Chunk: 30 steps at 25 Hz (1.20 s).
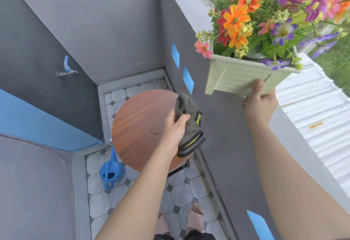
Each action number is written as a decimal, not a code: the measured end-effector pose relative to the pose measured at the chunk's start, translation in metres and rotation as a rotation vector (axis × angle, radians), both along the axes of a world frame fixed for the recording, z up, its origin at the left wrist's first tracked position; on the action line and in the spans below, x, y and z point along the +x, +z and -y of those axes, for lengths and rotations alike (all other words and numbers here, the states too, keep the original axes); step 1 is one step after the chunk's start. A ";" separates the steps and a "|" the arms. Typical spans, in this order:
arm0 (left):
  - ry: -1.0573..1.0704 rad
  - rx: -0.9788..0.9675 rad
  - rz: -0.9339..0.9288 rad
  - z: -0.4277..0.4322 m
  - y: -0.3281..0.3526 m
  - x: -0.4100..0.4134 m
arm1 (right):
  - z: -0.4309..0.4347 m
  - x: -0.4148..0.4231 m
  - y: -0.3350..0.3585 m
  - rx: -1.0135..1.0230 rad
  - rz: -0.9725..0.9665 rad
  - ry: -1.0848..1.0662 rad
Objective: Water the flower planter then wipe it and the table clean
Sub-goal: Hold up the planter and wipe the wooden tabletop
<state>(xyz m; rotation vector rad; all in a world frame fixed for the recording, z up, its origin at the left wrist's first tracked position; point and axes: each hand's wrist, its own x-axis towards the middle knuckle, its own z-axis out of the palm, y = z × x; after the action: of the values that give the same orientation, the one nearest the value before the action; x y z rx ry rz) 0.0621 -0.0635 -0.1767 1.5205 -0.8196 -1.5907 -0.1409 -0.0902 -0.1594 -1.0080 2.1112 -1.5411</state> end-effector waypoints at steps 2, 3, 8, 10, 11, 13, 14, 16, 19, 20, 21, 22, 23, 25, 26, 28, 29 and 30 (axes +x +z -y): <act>0.022 0.123 0.001 -0.001 -0.016 0.002 | 0.000 0.004 0.003 -0.005 -0.008 -0.003; 0.005 0.166 0.053 -0.001 -0.023 0.004 | 0.000 0.005 0.003 -0.008 -0.009 -0.001; 0.094 0.336 0.361 0.008 -0.033 0.018 | 0.001 0.003 0.003 0.005 0.009 -0.019; -0.065 0.324 0.575 0.010 -0.033 0.018 | 0.002 0.003 0.003 -0.002 0.018 -0.008; -0.133 0.299 0.653 0.011 -0.034 0.015 | 0.001 0.003 0.003 -0.005 0.015 0.000; -0.130 0.310 0.514 0.013 -0.035 0.011 | 0.001 0.004 0.003 -0.014 0.015 0.005; -0.057 0.336 0.304 0.015 -0.034 0.009 | 0.001 0.004 0.003 -0.021 0.012 0.003; 0.053 0.393 0.062 0.014 -0.030 0.011 | 0.001 0.002 0.003 -0.023 0.011 -0.004; -0.185 0.276 0.601 0.004 -0.027 0.032 | 0.003 0.002 0.001 -0.036 0.003 -0.004; -0.321 0.171 0.904 -0.001 -0.026 0.042 | 0.002 0.002 0.001 -0.045 0.009 0.000; -0.358 0.000 1.045 -0.007 -0.026 0.048 | 0.003 0.002 0.000 -0.053 0.016 0.001; -0.319 -0.200 1.023 -0.012 -0.023 0.046 | 0.003 0.002 0.000 -0.057 0.017 -0.001; -0.292 -0.385 0.943 -0.015 -0.023 0.041 | 0.003 0.002 0.000 -0.057 0.010 -0.005; -0.461 -0.587 0.990 -0.018 -0.033 0.024 | 0.003 0.001 0.000 -0.046 0.006 -0.006; -0.608 -0.585 1.076 -0.021 -0.043 0.017 | 0.003 0.000 0.001 -0.037 0.008 -0.006; -0.870 -0.445 1.220 -0.022 -0.067 0.011 | 0.002 0.000 0.000 -0.029 0.012 -0.005; -0.938 -0.407 1.250 -0.020 -0.076 0.009 | 0.002 0.000 0.001 -0.030 0.009 0.000; -0.970 -0.420 1.254 -0.015 -0.082 0.007 | 0.002 0.001 0.001 -0.035 0.002 0.001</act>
<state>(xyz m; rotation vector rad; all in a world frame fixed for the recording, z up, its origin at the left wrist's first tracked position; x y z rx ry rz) 0.0693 -0.0483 -0.2588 1.7996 -2.6762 -0.6576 -0.1397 -0.0921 -0.1588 -1.0187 2.0886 -1.5828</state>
